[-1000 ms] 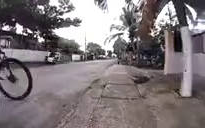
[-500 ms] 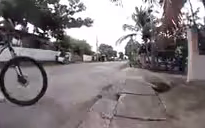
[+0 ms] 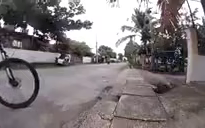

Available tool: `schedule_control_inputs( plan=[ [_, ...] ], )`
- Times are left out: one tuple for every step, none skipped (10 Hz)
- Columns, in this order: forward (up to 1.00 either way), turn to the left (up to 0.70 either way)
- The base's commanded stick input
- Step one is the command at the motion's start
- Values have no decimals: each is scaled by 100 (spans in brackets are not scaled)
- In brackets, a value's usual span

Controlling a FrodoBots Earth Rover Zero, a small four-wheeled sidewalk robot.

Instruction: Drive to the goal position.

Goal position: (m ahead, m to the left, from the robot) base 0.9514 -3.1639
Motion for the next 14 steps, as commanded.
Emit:
schedule_control_inputs(
  plan=[
    [0, 45],
    [0, 45],
    [0, 45],
    [0, 45],
    [0, 45],
    [0, 45],
    [0, 45],
    [0, 45],
    [0, 45],
    [0, 45],
    [0, 45],
    [0, 45],
    [0, 45],
    [0, 45]
  ],
)
